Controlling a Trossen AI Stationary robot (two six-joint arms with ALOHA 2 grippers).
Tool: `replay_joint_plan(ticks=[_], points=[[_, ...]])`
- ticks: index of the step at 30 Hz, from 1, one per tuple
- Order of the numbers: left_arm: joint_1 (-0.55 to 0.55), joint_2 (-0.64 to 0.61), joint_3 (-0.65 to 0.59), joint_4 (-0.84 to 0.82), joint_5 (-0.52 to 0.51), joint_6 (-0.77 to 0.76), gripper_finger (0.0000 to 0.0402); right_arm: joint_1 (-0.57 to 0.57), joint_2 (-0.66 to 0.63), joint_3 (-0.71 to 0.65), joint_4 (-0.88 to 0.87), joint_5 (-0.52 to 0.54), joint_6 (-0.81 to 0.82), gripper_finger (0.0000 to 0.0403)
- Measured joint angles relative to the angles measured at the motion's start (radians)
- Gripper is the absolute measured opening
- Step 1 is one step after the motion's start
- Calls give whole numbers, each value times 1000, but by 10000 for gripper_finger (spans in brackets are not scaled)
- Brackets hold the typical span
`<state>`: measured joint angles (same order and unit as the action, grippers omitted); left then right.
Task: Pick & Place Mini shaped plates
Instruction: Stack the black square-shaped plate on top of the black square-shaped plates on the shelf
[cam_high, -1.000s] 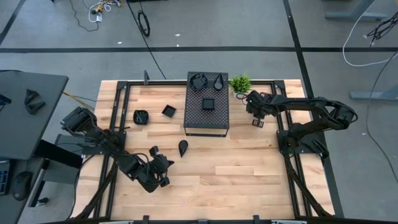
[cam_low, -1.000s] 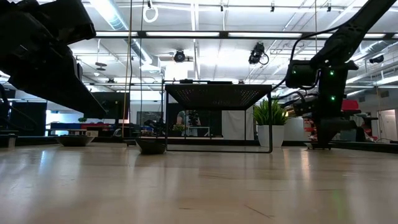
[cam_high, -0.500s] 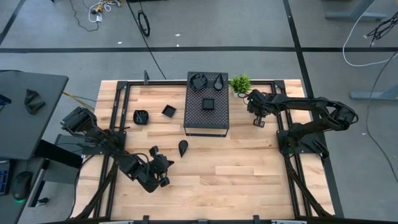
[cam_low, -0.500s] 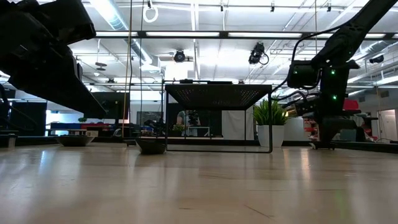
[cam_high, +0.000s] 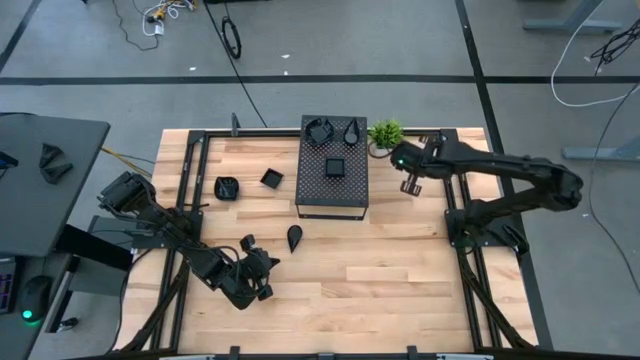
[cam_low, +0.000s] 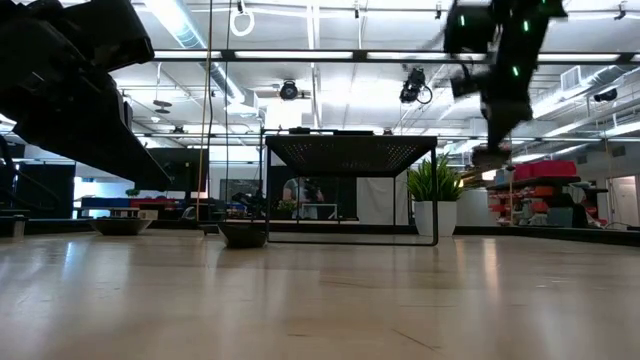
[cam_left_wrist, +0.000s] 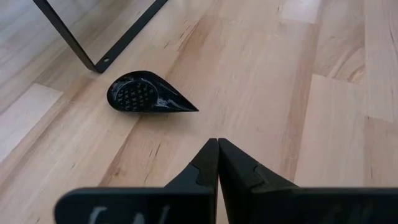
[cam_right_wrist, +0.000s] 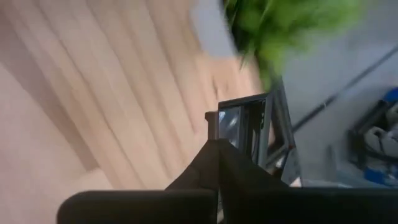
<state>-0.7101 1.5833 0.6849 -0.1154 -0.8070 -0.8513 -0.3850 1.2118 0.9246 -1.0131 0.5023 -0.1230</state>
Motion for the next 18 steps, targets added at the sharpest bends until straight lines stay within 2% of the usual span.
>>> replay_joint_plan(ticks=[5, 9, 13, 18], points=[[0, 0, 0, 0, 0, 0, 16, 138, 9, 217, -42, 11, 68, 0], [0, 0, 0, 0, 0, 0, 16, 283, 79, 378, -36, 55, 110, 0], [0, 0, 0, 0, 0, 0, 16, 400, 219, 521, -21, 110, 107, 0], [0, 0, 0, 0, 0, 0, 16, 467, 446, 685, -37, 189, 85, 0]])
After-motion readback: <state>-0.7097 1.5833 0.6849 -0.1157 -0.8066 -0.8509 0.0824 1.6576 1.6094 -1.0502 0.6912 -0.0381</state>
